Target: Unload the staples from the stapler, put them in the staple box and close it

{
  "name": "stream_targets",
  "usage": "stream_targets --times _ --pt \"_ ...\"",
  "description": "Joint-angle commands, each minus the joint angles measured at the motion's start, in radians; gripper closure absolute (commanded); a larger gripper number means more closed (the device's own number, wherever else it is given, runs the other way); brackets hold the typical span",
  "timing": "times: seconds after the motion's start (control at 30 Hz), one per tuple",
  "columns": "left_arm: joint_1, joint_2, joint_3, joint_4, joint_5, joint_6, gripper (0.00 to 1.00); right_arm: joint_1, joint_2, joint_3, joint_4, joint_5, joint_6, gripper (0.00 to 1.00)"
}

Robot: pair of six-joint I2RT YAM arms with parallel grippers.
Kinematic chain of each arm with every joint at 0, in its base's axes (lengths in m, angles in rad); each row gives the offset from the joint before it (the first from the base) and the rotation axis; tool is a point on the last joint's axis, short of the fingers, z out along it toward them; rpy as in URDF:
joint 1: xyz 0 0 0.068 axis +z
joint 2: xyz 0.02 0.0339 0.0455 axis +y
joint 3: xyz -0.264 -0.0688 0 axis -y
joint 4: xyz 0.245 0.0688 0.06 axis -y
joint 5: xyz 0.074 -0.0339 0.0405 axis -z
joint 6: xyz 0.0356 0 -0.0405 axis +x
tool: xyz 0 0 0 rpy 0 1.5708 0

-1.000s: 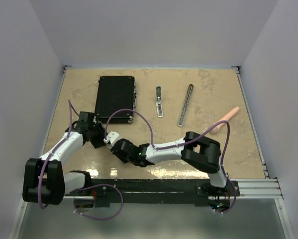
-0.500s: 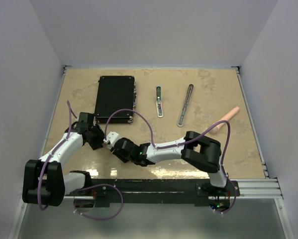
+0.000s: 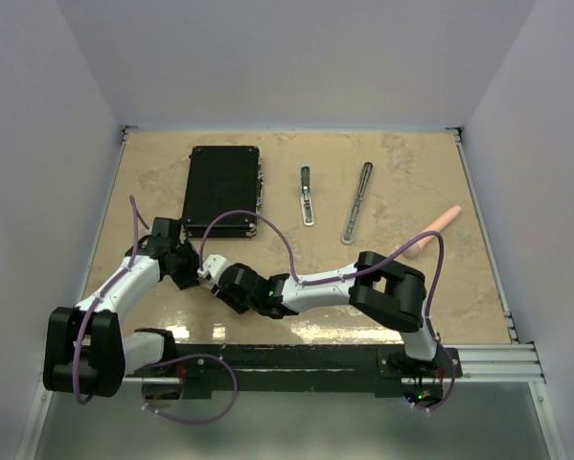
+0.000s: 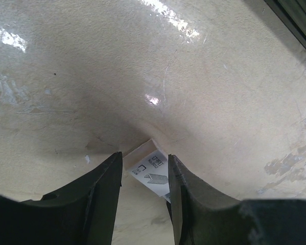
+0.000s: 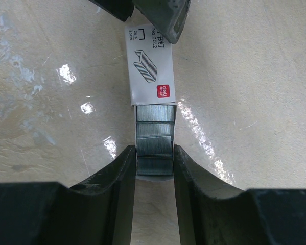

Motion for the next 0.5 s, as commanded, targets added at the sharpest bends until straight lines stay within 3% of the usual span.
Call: stream_targets --times 0.0,0.47 --pt "0.002 0.003 -0.007 0.03 0.027 -0.003 0.55 0.005 0.027 0.017 -0.044 -0.063 -0.018 0.66" --pt "0.002 0.008 -0.013 0.042 0.044 0.0 0.6 0.005 0.047 0.036 -0.04 -0.082 -0.032 0.66"
